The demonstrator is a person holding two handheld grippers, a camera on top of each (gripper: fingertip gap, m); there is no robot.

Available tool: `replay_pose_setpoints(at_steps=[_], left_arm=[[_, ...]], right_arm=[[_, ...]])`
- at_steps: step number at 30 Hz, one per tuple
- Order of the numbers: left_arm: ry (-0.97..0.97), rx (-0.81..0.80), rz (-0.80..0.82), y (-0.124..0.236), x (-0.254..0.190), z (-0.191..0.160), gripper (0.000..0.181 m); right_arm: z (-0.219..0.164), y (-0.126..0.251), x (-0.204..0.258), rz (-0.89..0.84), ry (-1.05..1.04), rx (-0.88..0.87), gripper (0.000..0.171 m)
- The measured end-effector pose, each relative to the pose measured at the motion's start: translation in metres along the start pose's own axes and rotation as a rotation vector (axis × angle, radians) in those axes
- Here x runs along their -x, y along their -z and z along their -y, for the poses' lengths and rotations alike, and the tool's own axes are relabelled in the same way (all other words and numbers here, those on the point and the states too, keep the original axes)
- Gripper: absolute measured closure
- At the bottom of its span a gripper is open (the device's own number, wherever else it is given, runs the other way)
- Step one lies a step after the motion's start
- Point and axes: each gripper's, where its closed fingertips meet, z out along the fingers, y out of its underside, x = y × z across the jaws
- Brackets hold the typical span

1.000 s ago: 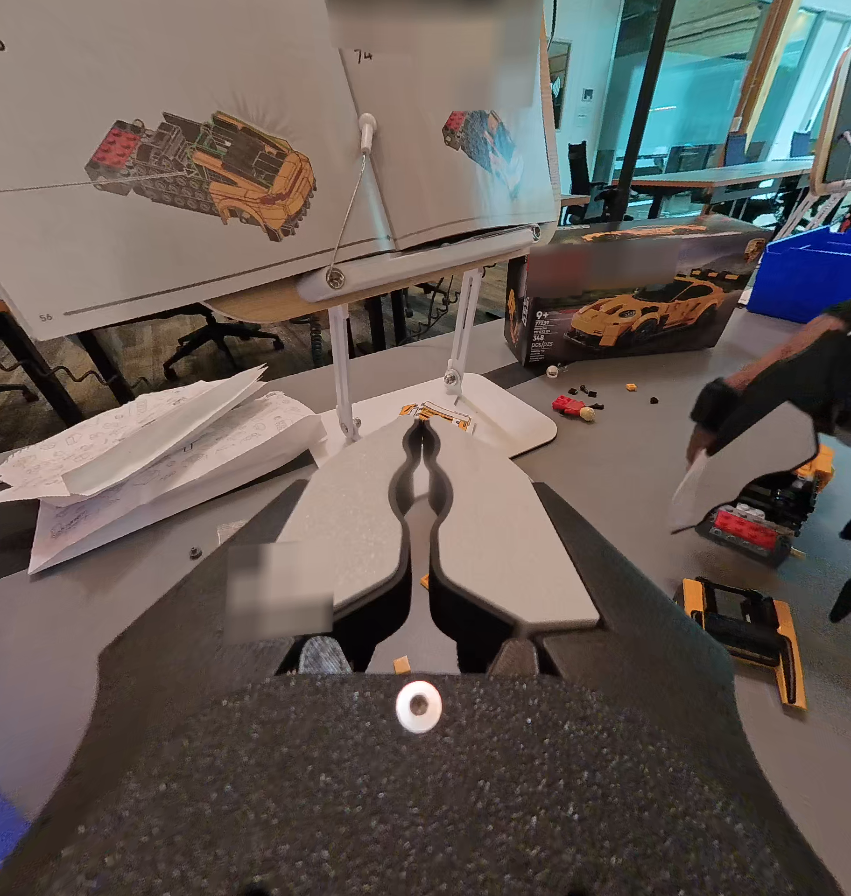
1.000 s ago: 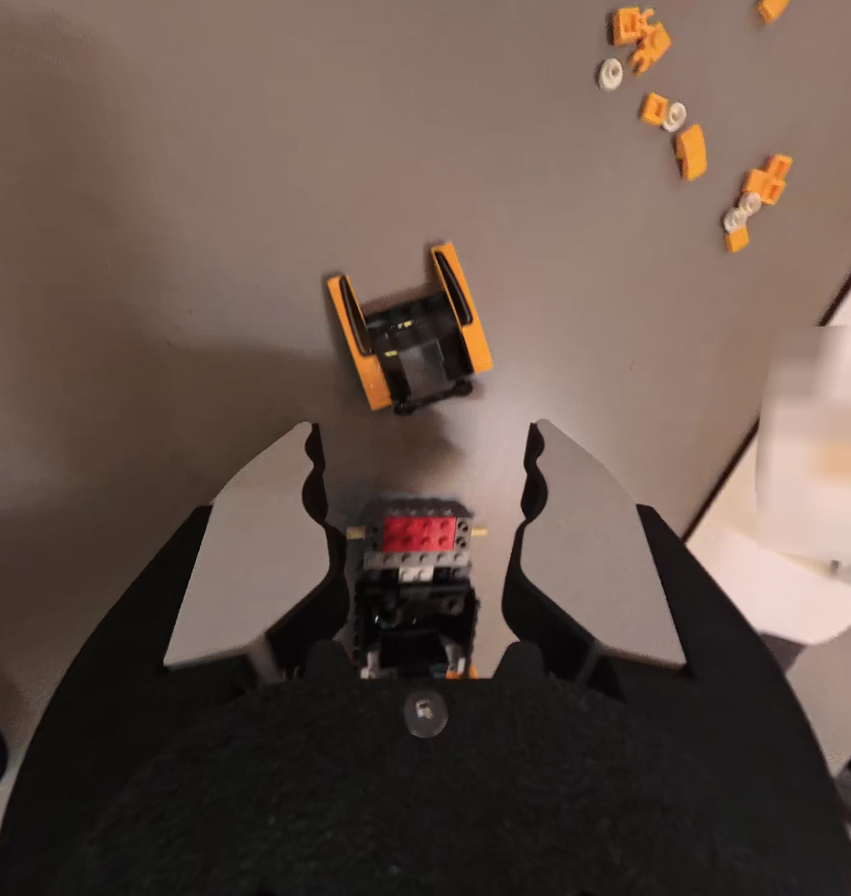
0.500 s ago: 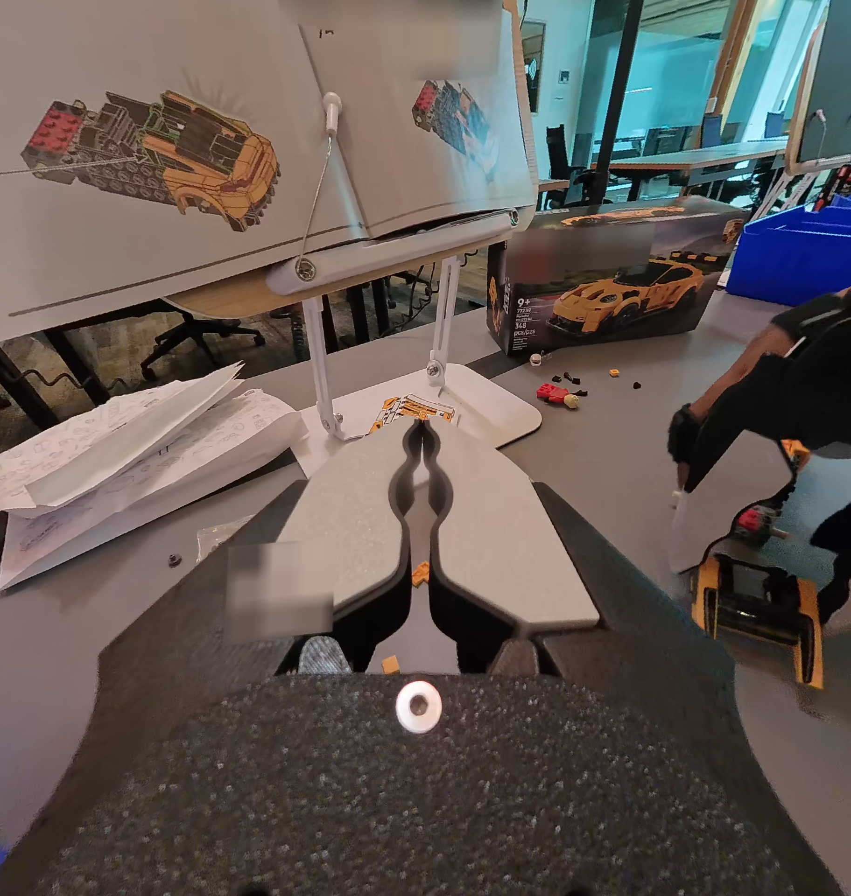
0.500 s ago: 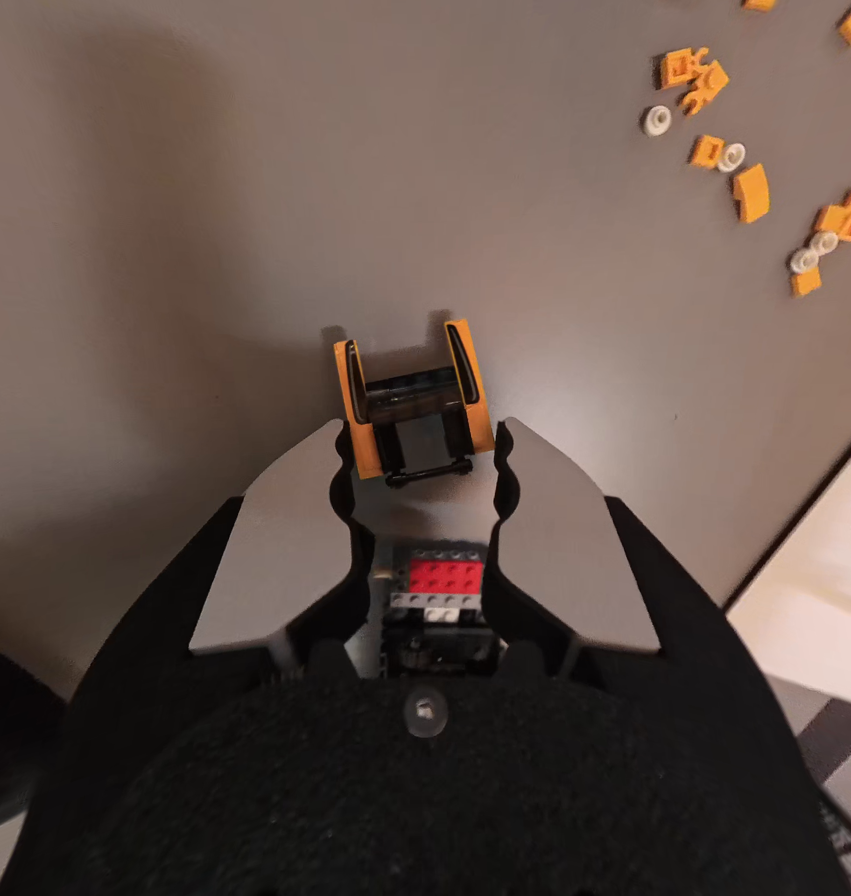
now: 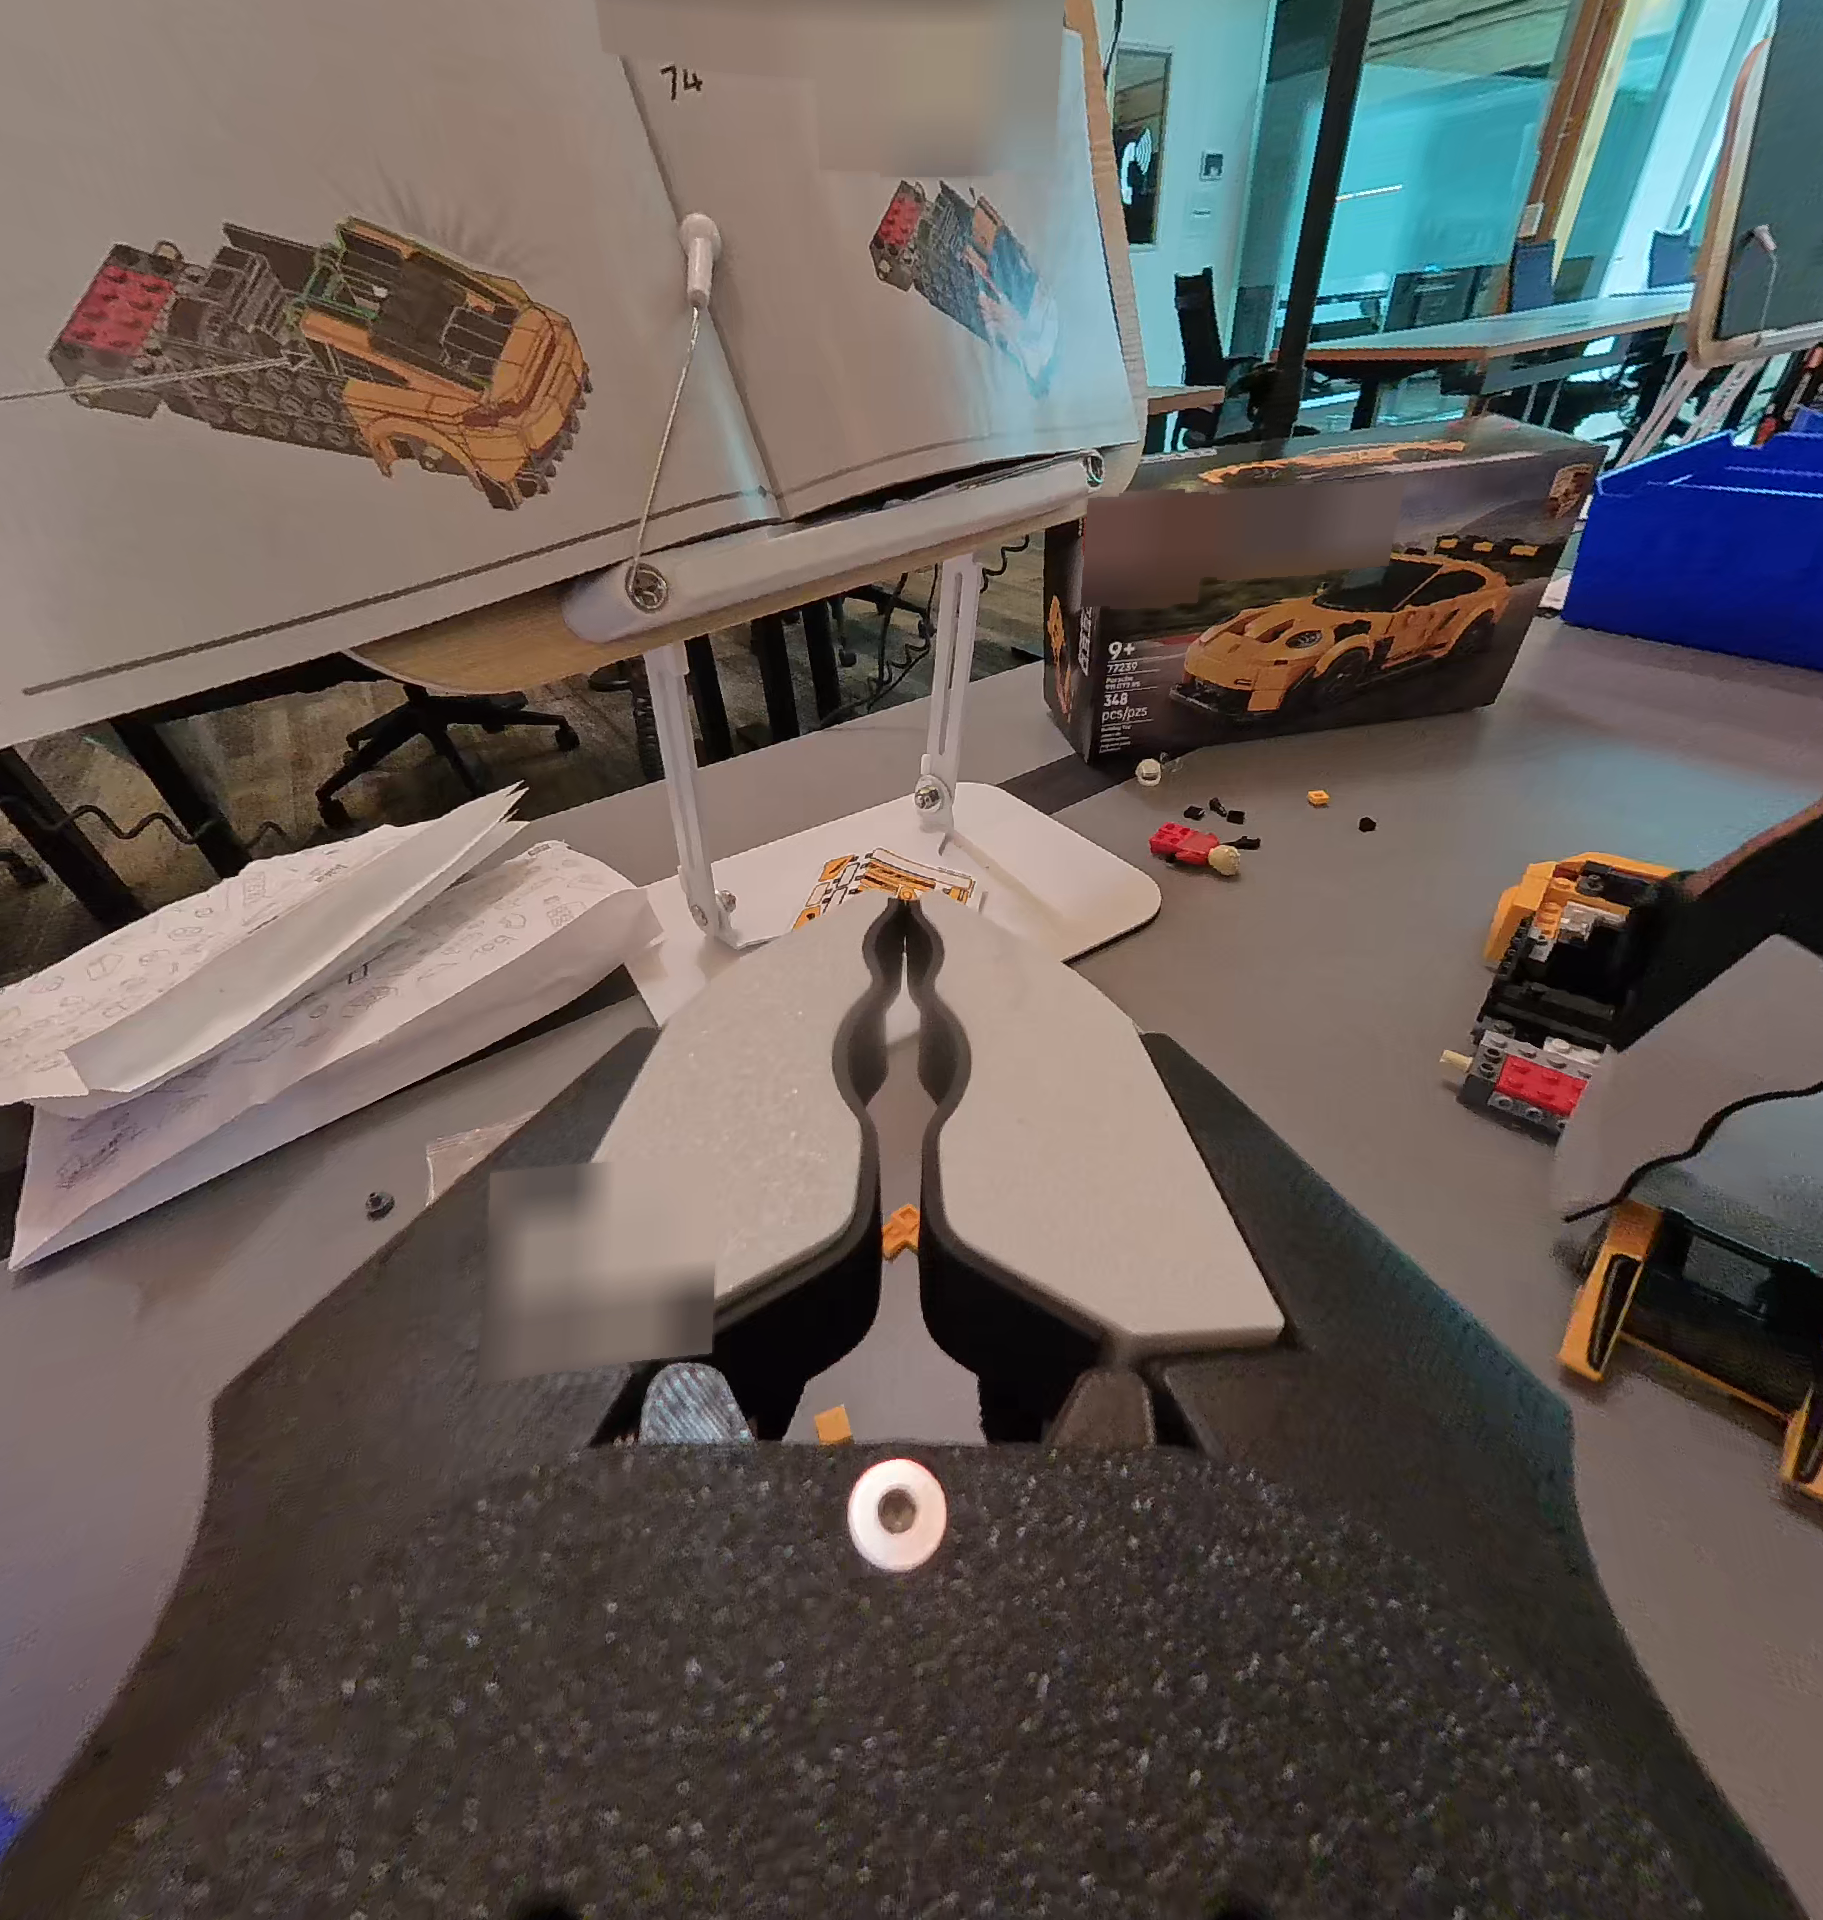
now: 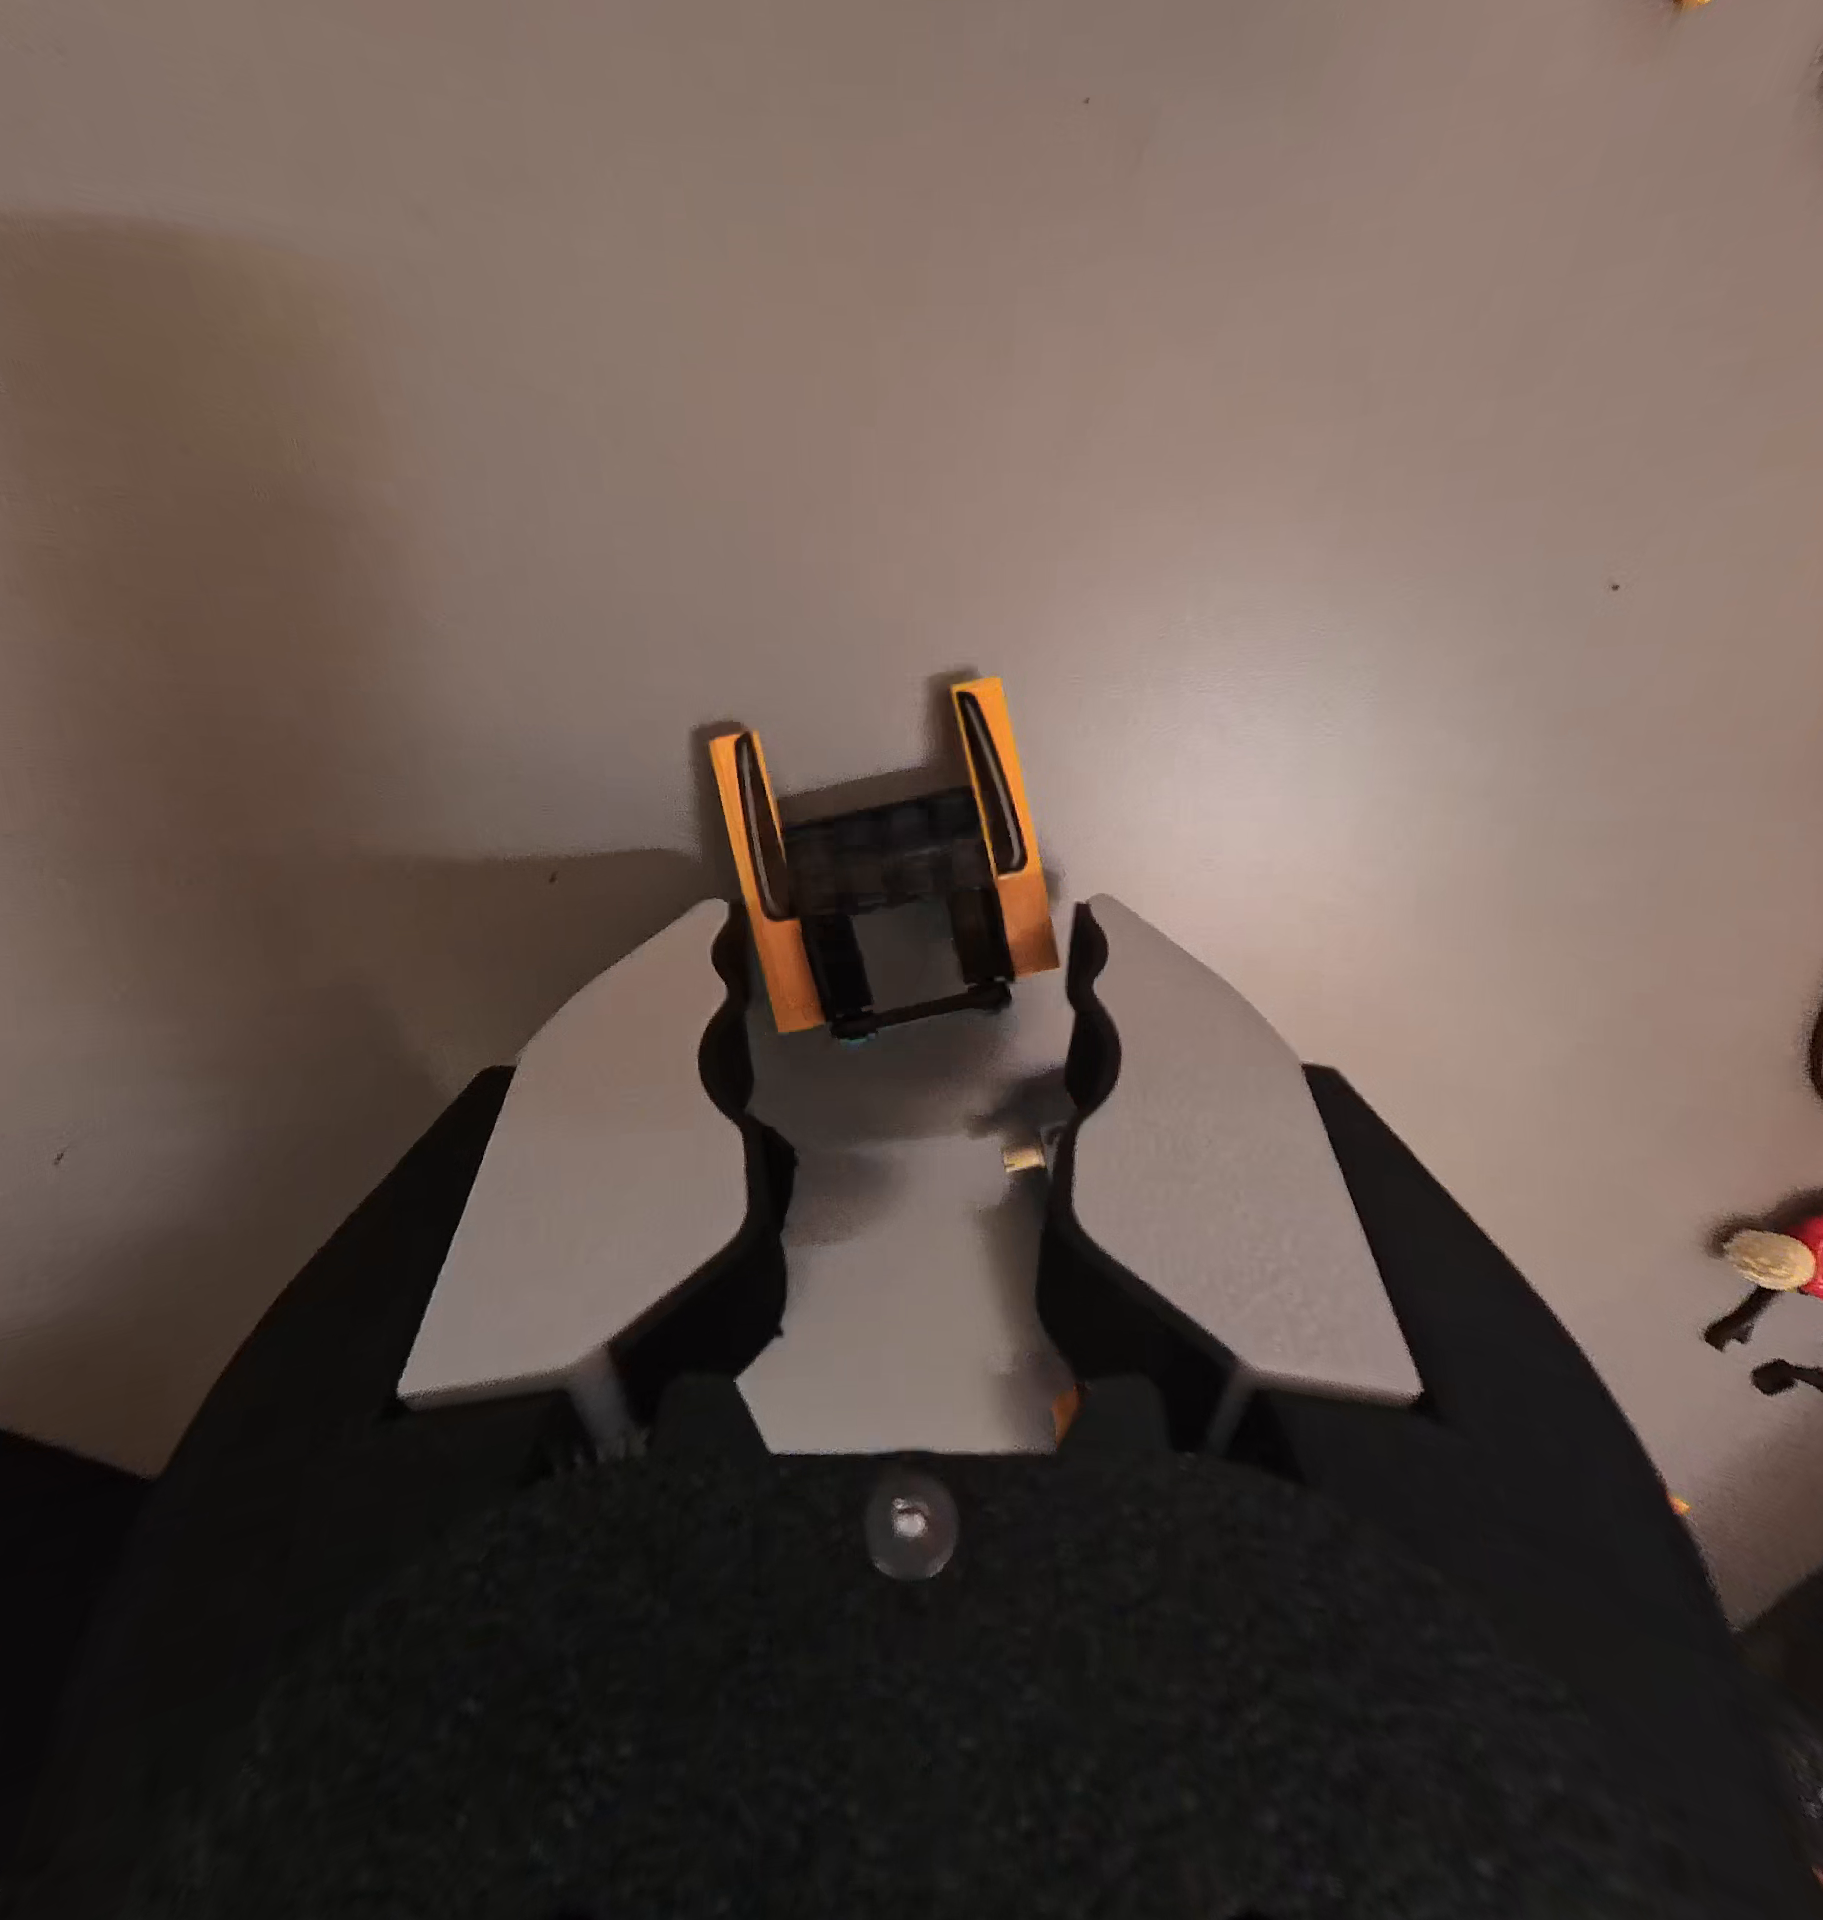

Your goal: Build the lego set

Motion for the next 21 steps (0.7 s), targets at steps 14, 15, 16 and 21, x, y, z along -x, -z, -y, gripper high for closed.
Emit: replay_pose_setpoints(at_steps=[14, 15, 16, 21], left_arm=[[0.003, 0.0, 0.001, 0.0, 0.002, 0.0, 0.181], [0.003, 0.002, 0.001, 0.0, 0.002, -0.001, 0.181], [0.003, 0.005, 0.0, -0.001, 0.001, -0.001, 0.181], [0.002, 0.008, -0.003, -0.001, 0.001, -0.003, 0.181]], right_arm=[[-0.098, 0.042, -0.063, -0.049, 0.044, 0.103, 0.075], [-0.103, 0.038, -0.064, -0.041, 0.038, 0.106, 0.078], [-0.107, 0.033, -0.065, -0.036, 0.033, 0.115, 0.081], [-0.107, 0.021, -0.066, -0.037, 0.029, 0.084, 0.099]])
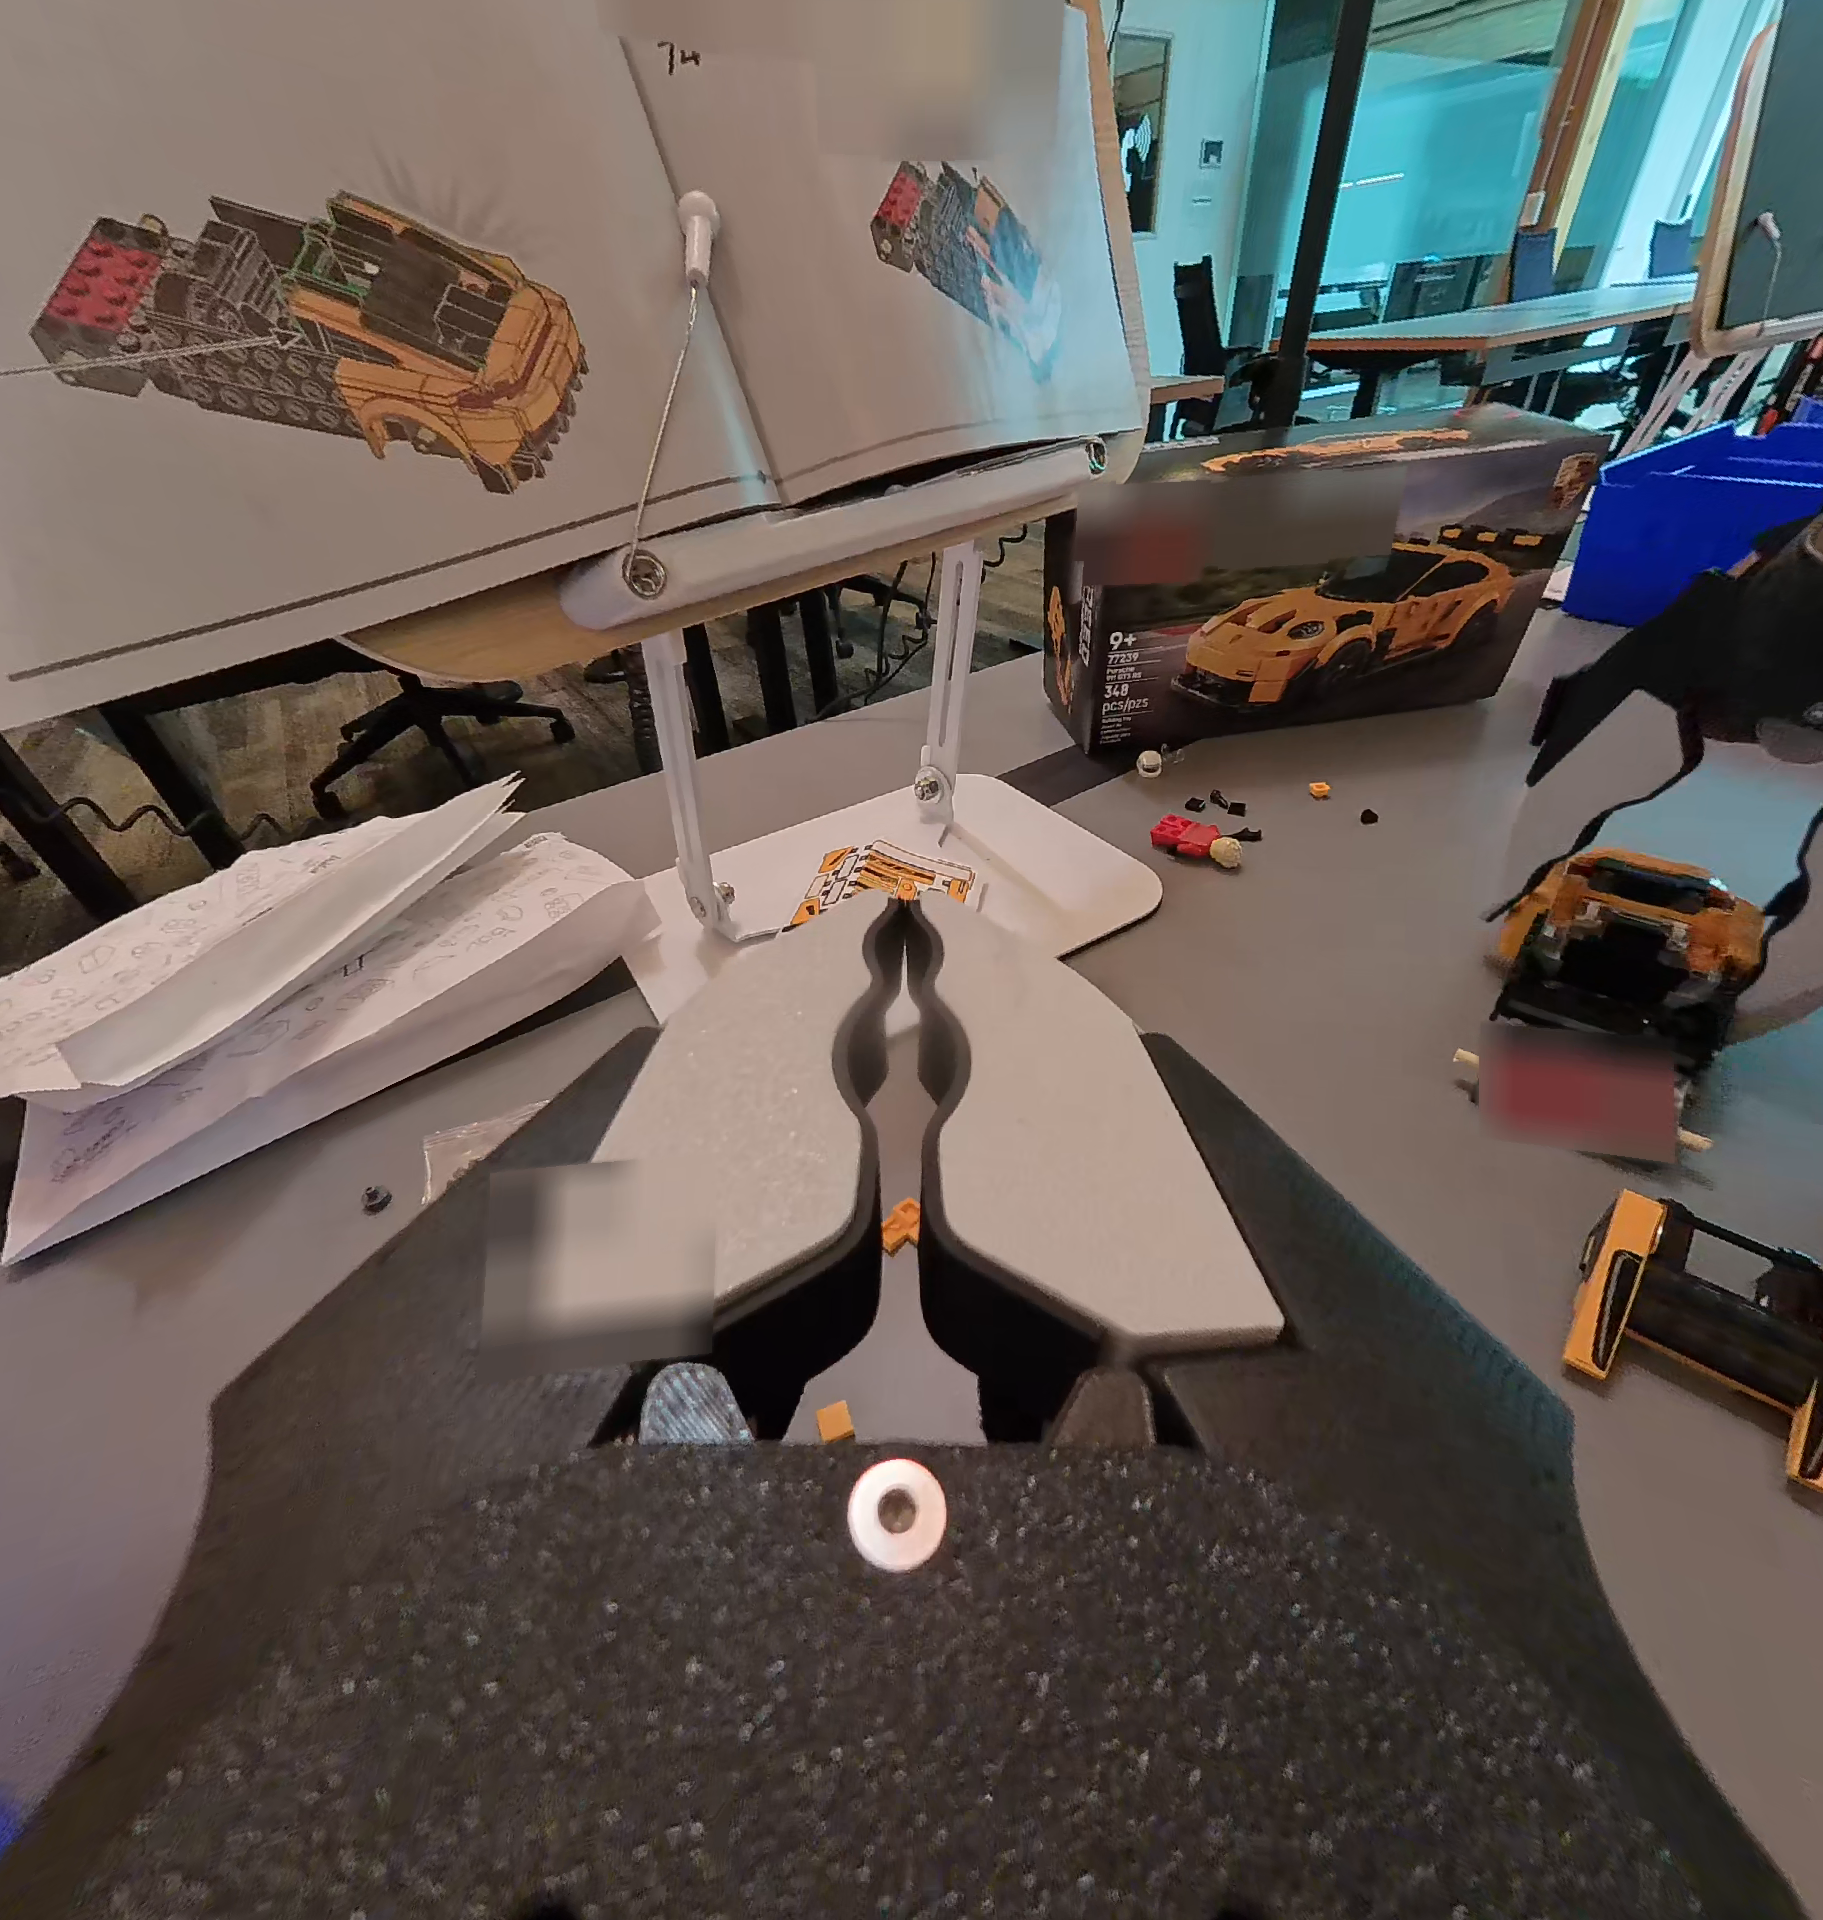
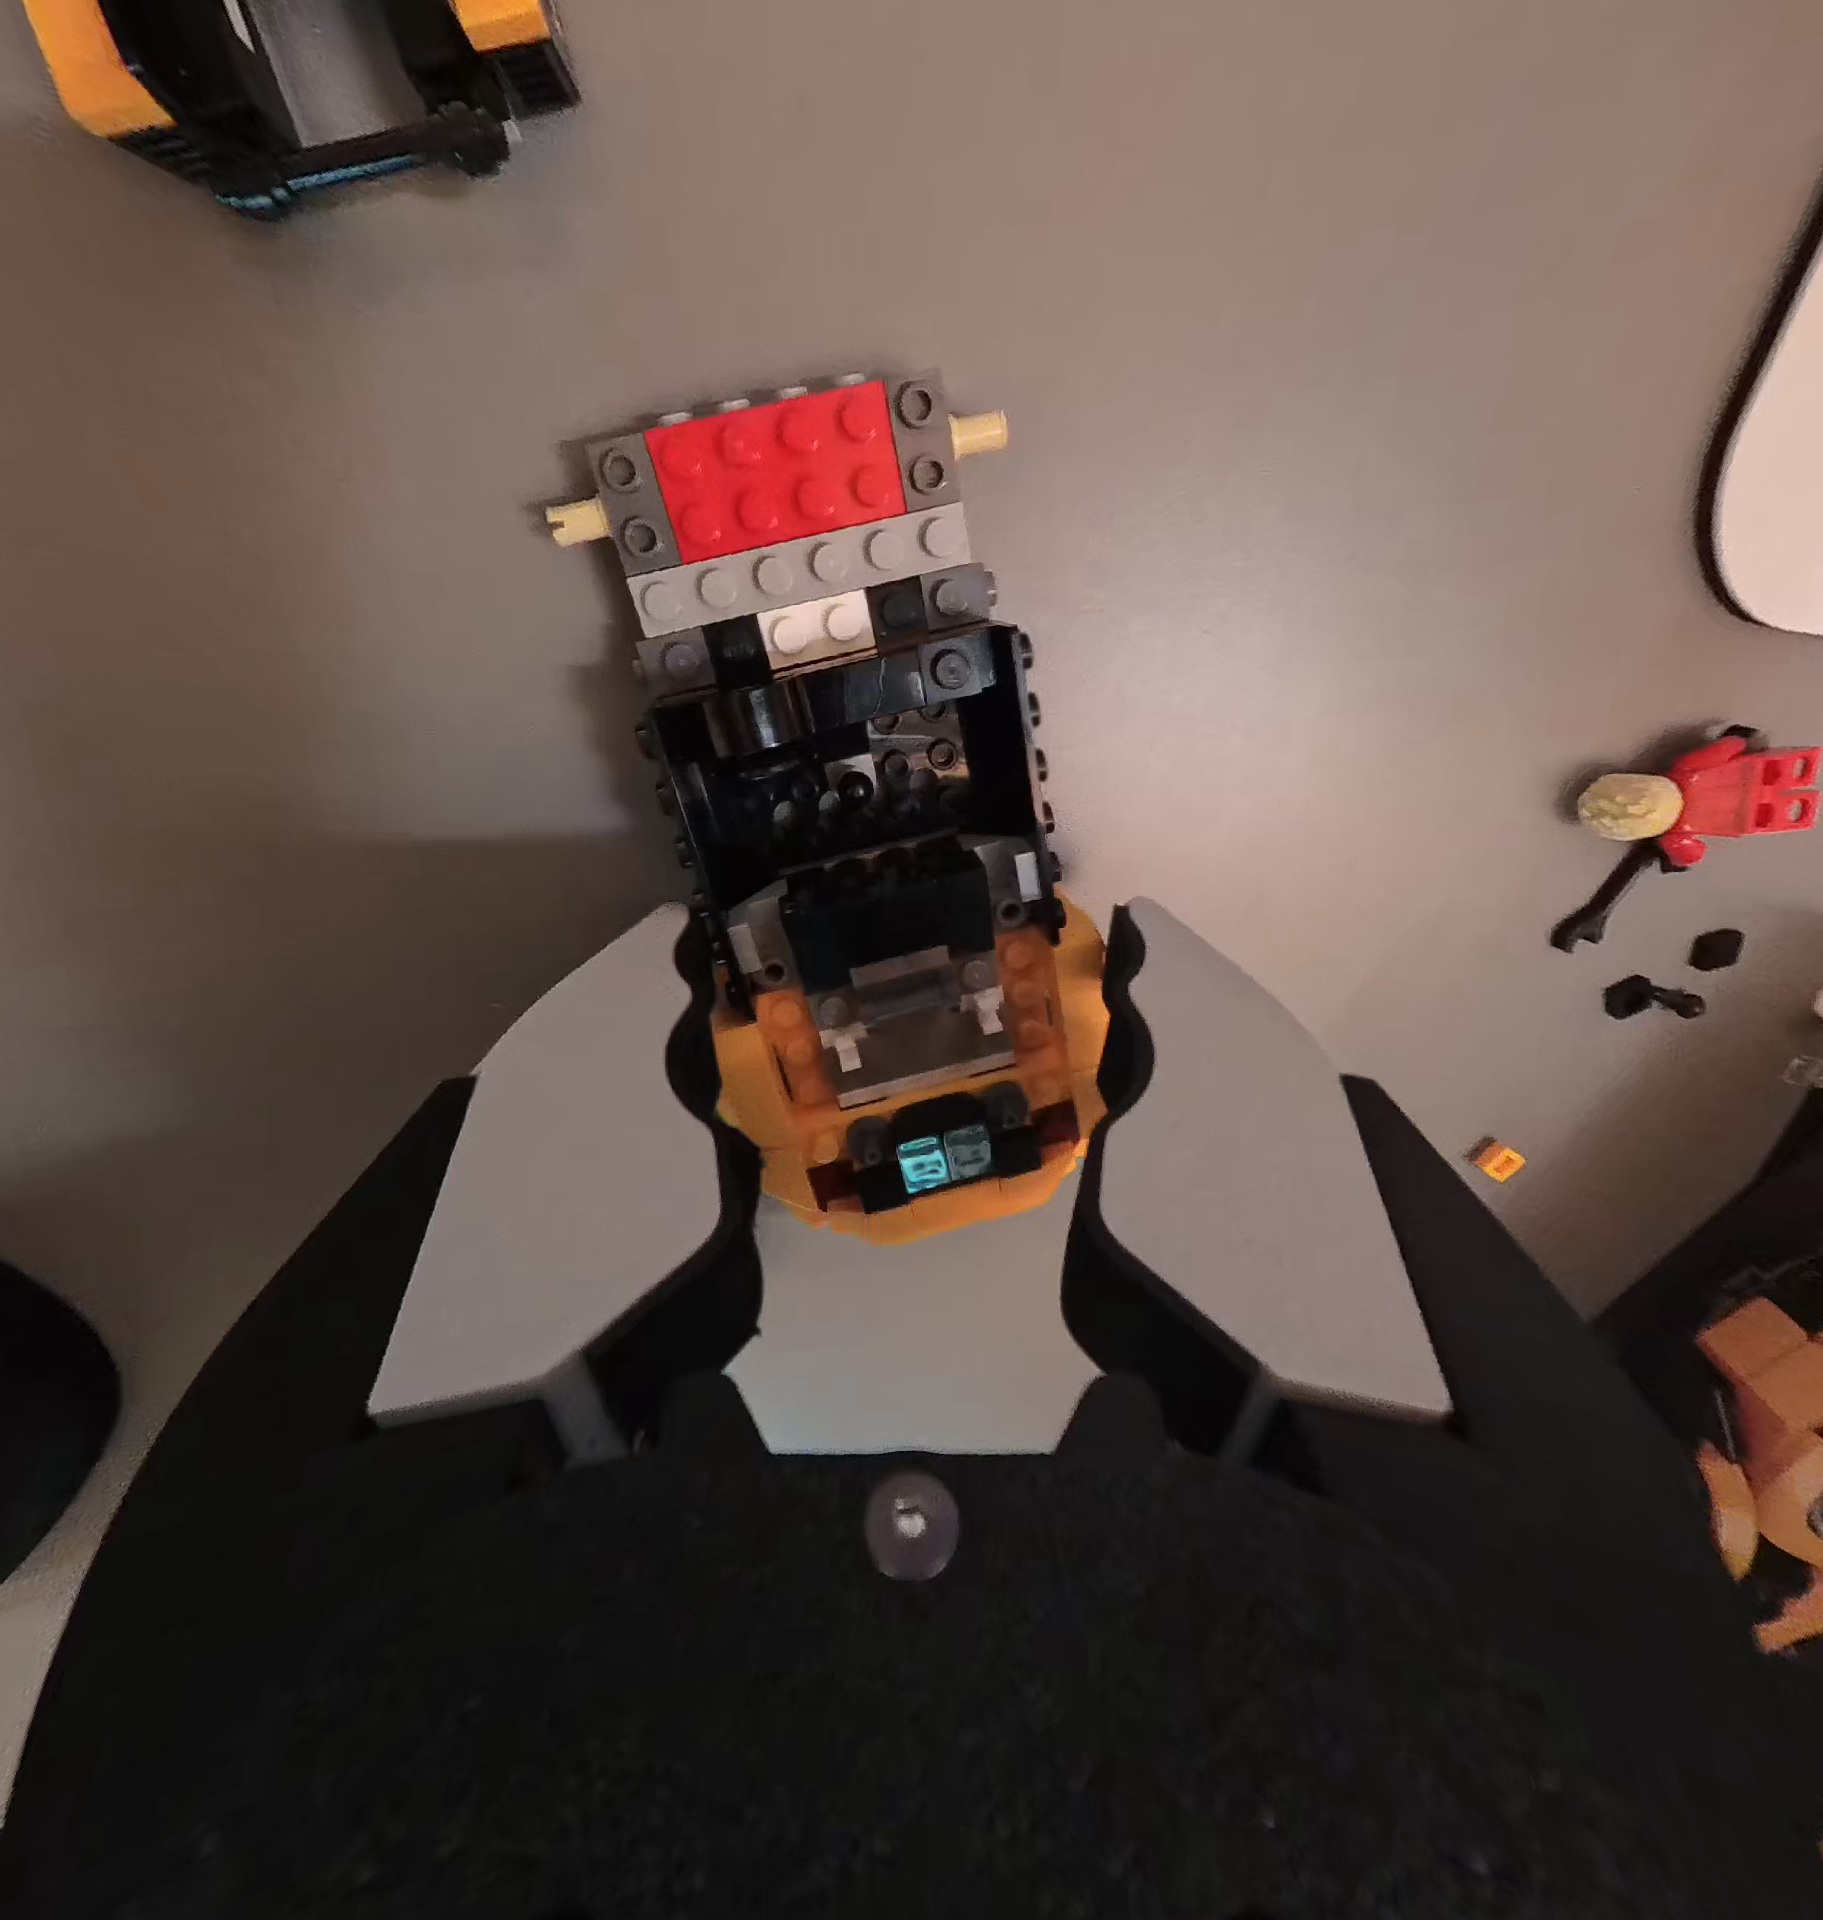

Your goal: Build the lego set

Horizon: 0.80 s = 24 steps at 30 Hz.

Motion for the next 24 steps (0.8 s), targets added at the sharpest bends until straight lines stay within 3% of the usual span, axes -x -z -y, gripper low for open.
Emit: replay_pose_setpoints(at_steps=[17, 24], left_arm=[[0.001, -0.005, -0.004, 0.001, -0.001, 0.002, 0.181], [0.005, -0.009, -0.008, 0.001, -0.002, 0.004, 0.181]], right_arm=[[0.055, 0.002, 0.053, 0.026, -0.05, 0.015, 0.102], [0.086, 0.026, 0.05, -0.015, -0.004, -0.061, 0.091]])
